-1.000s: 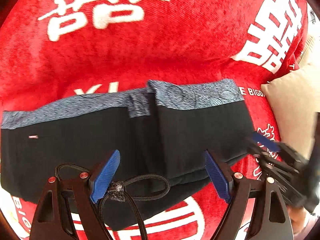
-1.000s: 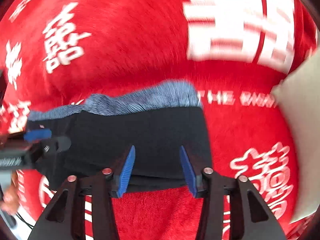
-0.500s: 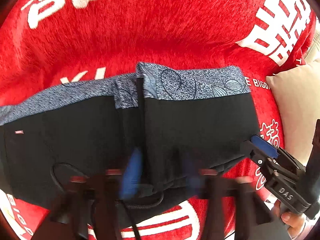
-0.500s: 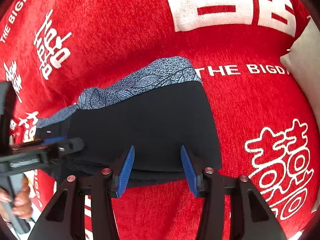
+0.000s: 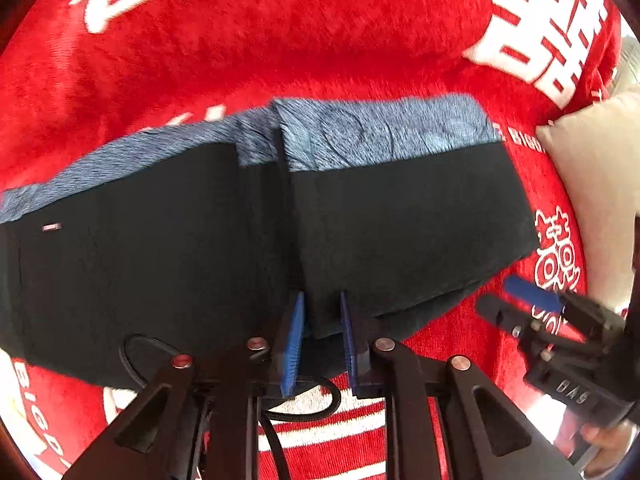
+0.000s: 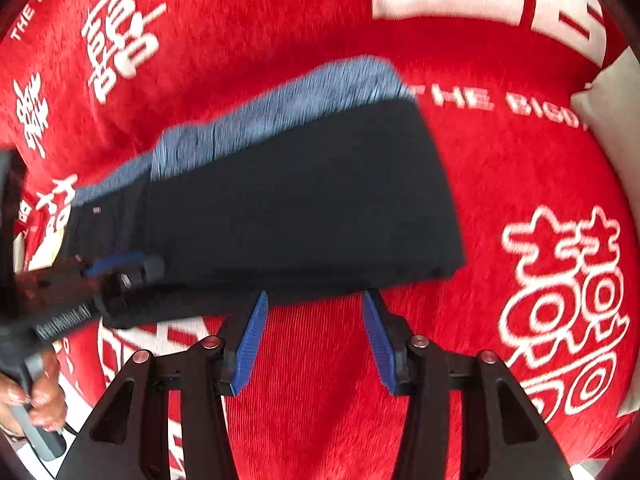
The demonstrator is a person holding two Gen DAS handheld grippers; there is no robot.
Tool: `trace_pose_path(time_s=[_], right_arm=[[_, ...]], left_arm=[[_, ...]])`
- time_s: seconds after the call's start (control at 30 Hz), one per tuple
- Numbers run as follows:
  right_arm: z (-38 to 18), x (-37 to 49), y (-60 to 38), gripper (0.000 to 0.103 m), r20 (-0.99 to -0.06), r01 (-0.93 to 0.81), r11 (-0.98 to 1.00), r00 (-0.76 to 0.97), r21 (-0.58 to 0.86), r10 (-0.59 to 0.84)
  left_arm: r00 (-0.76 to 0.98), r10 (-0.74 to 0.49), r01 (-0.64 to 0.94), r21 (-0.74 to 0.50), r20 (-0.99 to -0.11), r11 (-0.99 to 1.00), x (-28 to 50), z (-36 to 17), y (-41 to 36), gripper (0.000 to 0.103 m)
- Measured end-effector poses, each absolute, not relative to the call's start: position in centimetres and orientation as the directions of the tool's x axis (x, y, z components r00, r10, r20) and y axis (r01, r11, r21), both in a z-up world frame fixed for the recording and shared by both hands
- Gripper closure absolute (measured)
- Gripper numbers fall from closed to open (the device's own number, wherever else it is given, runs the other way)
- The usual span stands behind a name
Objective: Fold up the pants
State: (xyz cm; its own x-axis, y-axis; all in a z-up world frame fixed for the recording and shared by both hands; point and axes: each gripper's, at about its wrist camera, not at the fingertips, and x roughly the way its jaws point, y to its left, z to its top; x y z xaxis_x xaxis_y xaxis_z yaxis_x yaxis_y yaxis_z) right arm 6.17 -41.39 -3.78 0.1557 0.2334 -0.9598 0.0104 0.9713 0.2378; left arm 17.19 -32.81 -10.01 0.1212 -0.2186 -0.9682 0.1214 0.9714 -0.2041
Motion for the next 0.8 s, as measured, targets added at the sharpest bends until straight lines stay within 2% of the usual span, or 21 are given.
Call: trace_pose_path(time_s=[0.03,0.1,0.13,0.17,0.27,0.3,0.33,0.37,0.5,0.7,0.73,0.8], right_arm=[[-3.4,5.9,-41.6,0.05,-0.958,0.017,0.97,0.165,0.241,0.235],[-2.0,5.8,-42.4,0.05,-0.947,0.039,0.965,0.208,0.258,0.245],[-1.4,5.9,-42.9,0.05,-0.943,0.048,0.964,0.227,0.26,0.243],[-0.7,6.2,-43.5,0.05,-0.939,0.06,0.964,0.25,0.259,0.237],[0.5,8.8,-45.8,0.051,-0.931,0.11,0.961,0.297,0.253,0.211],[0.4,10.0,-46.4,0.056,-0.933,0.124,0.96,0.296,0.249,0.204],[0.2,10.9,-46.9,0.069,-0.935,0.133,0.96,0.294,0.248,0.2],[0.0,12.4,-47.4,0.072,-0.936,0.146,0.958,0.292,0.246,0.196],[-0.8,17.3,-46.8,0.072,-0.94,0.142,0.962,0.286,0.235,0.187],[-3.5,20.2,-43.5,0.072,-0.942,0.058,0.964,0.231,0.261,0.241],[-4.2,20.1,-42.8,0.072,-0.946,0.046,0.965,0.214,0.258,0.242],[-5.6,19.7,-41.3,0.072,-0.954,0.012,0.972,0.197,0.233,0.226]], left_arm=[[0.13,-0.21,0.119,-0.195,-0.969,0.974,17.1,-9.3,-32.4,0.081],[0.152,-0.197,0.106,-0.182,-0.969,0.978,17.2,-8.1,-31.5,0.058],[0.183,-0.18,0.087,-0.167,-0.967,0.982,17.3,-7.2,-31.0,0.032],[0.21,-0.173,0.074,-0.161,-0.962,0.984,17.5,-6.6,-30.8,0.028],[0.251,-0.164,0.072,-0.151,-0.954,0.986,19.0,-5.3,-31.0,0.028],[0.256,-0.157,0.071,-0.143,-0.954,0.987,19.7,-5.3,-31.4,0.028],[0.256,-0.154,0.075,-0.139,-0.954,0.987,20.6,-5.6,-32.2,0.028],[0.254,-0.151,0.076,-0.136,-0.955,0.988,20.9,-5.8,-32.5,0.028],[0.252,-0.13,0.091,-0.111,-0.959,0.99,22.7,-7.2,-35.1,0.028],[0.163,-0.023,0.062,-0.013,-0.986,0.998,22.8,-11.7,-35.9,0.028],[0.14,-0.037,0.038,-0.032,-0.989,0.999,22.5,-12.6,-35.2,0.027],[0.137,-0.053,-0.003,-0.054,-0.989,0.999,22.1,-13.1,-34.0,0.017]])
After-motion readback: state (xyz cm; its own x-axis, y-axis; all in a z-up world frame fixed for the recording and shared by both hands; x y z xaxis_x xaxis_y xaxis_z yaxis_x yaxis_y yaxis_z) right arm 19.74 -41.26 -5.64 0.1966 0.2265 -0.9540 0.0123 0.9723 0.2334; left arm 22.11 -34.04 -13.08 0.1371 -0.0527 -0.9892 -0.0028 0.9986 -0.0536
